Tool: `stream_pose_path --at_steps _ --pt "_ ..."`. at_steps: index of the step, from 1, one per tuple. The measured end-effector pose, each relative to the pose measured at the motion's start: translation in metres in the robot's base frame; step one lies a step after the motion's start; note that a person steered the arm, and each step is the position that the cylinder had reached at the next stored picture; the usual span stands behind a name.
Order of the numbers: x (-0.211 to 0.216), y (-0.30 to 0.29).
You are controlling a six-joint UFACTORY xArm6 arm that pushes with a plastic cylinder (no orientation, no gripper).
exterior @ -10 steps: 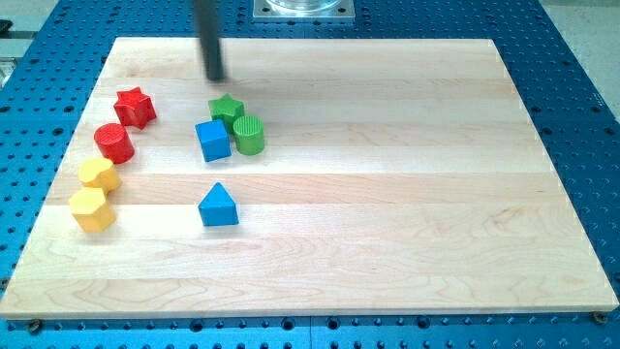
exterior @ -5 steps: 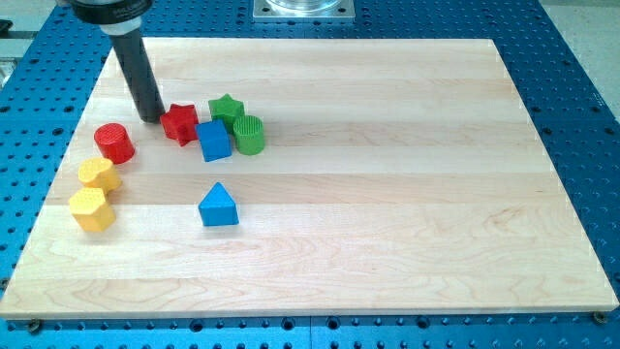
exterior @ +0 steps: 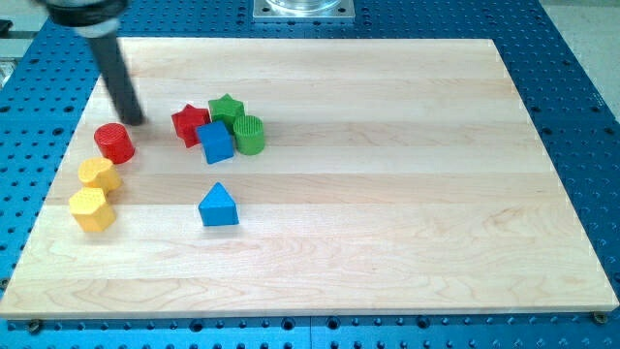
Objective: Push the red blocks into the blue cube
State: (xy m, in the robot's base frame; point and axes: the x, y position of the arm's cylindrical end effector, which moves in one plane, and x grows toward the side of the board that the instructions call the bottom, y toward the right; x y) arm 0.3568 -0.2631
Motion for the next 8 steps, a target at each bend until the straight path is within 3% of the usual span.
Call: stream_pose_path --at_steps 1,3,4,5,7,8 --pt "0.012 -0.042" --pt "0.051 0.022" --pt "0.05 -0.004" --pt "0.09 -0.01" --pt "0.09 0.072" --pt "0.091 0.061"
